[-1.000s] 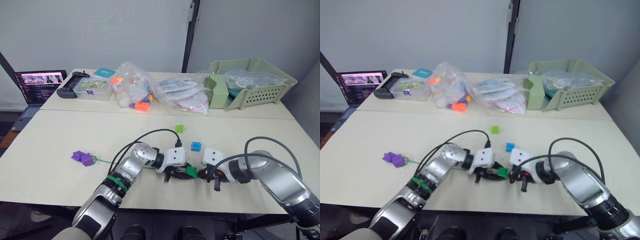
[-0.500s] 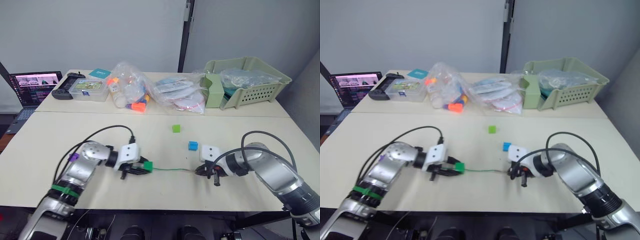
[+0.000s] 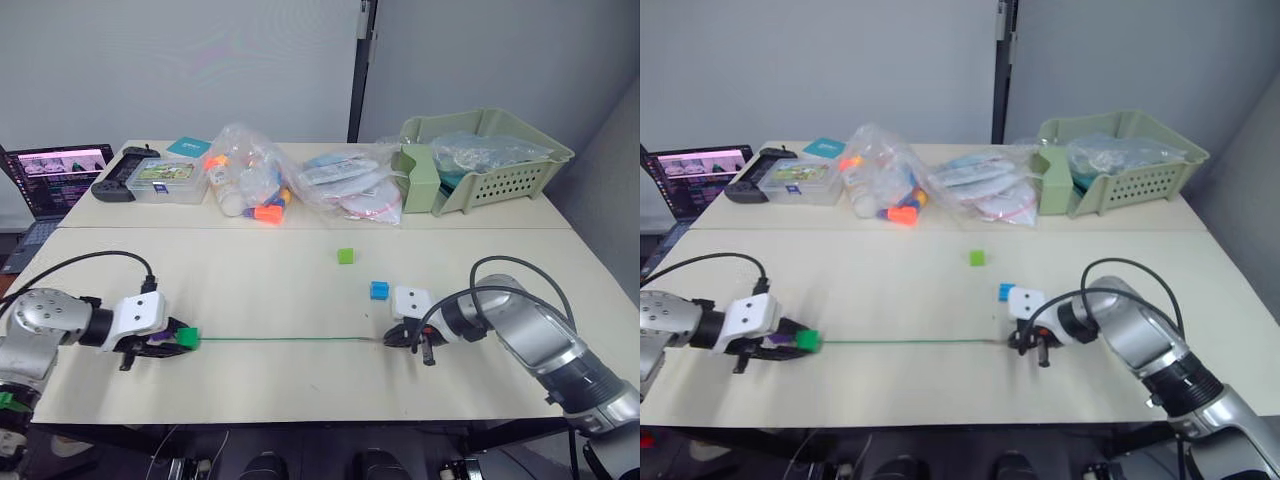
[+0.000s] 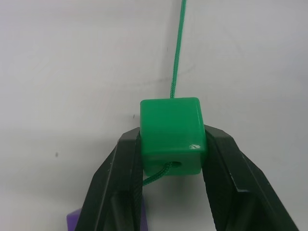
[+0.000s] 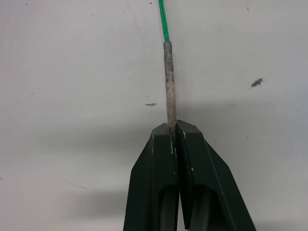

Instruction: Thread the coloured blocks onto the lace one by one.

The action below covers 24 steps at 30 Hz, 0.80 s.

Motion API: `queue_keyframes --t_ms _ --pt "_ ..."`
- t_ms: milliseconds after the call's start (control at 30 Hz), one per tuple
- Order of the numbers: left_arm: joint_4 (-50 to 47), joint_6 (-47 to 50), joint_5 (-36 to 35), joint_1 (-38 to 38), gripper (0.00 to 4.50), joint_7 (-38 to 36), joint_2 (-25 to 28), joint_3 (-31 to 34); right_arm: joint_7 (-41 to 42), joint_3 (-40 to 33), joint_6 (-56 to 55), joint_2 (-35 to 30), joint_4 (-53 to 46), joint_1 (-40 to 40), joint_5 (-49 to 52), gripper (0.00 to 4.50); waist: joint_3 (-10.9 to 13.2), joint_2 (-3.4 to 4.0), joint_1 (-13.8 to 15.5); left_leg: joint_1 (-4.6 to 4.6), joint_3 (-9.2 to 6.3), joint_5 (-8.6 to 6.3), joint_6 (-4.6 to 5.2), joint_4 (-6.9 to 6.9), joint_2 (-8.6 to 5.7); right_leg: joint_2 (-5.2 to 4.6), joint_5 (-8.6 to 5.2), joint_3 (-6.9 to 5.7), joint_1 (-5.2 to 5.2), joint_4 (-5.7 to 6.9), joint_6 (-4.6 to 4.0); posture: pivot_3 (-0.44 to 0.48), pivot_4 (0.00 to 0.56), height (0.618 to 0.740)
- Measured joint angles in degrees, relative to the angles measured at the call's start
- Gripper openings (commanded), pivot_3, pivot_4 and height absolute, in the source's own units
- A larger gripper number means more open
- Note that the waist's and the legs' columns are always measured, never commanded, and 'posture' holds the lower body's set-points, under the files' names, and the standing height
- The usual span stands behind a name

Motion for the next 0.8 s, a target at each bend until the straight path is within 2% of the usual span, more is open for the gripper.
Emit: queue_keyframes --t_ms 300,333,400,433,600,800 --pt "13.46 -5.82 3.74 -5.18 1.18 -0.27 2.58 0.15 1.18 0.02 -0.56 0.23 0.94 -0.93 -0.97 0.00 0.00 0.00 0.13 -0.05 0.06 0.00 0.00 0.00 -0.02 -0.02 0.00 -0.01 -0.04 0.01 0.00 0.000 0.150 0.740" --pt "13.87 -5.06 3.49 -5.48 1.98 -0.90 2.55 0.16 1.26 0.02 -0.56 0.26 0.98 -0.93 -1.14 0.00 0.00 0.00 0.17 -0.05 0.06 0.00 0.00 0.00 -0.02 -0.02 0.00 -0.01 -0.05 0.02 0.00 0.000 0.150 0.740" --pt "13.97 -3.62 3.17 -5.60 2.47 -1.87 2.47 0.27 1.29 0.01 -0.54 0.35 0.97 -0.93 -1.43 0.00 0.01 0.00 0.18 -0.06 0.07 0.00 0.00 0.00 -0.02 -0.02 0.00 -0.01 -0.05 0.02 0.00 0.000 0.150 0.740" --pt "13.93 -2.88 3.07 -5.60 2.91 -2.36 2.18 0.27 1.33 0.01 -0.49 0.37 0.97 -0.92 -1.46 0.00 0.01 0.00 0.23 -0.07 0.07 0.00 0.00 0.00 -0.02 -0.03 0.00 -0.01 -0.06 0.02 0.01 0.000 0.150 0.740" --pt "10.95 0.17 1.07 -6.03 4.45 -3.14 0.96 0.95 1.43 -0.13 -0.25 0.35 0.69 -0.66 -1.46 0.00 0.04 -0.06 0.80 -0.10 0.06 0.00 0.00 0.02 -0.02 -0.04 0.01 -0.01 -0.06 0.02 0.01 0.000 0.150 0.740" --pt "-1.31 8.06 -4.82 -9.25 4.45 -2.17 -3.68 3.27 1.47 -0.36 0.38 0.34 -0.60 -0.49 -1.44 0.00 0.05 -0.08 1.66 -0.13 0.03 0.00 0.00 0.12 -0.10 -0.11 0.02 -0.02 0.00 0.01 0.05 0.000 0.150 0.740"
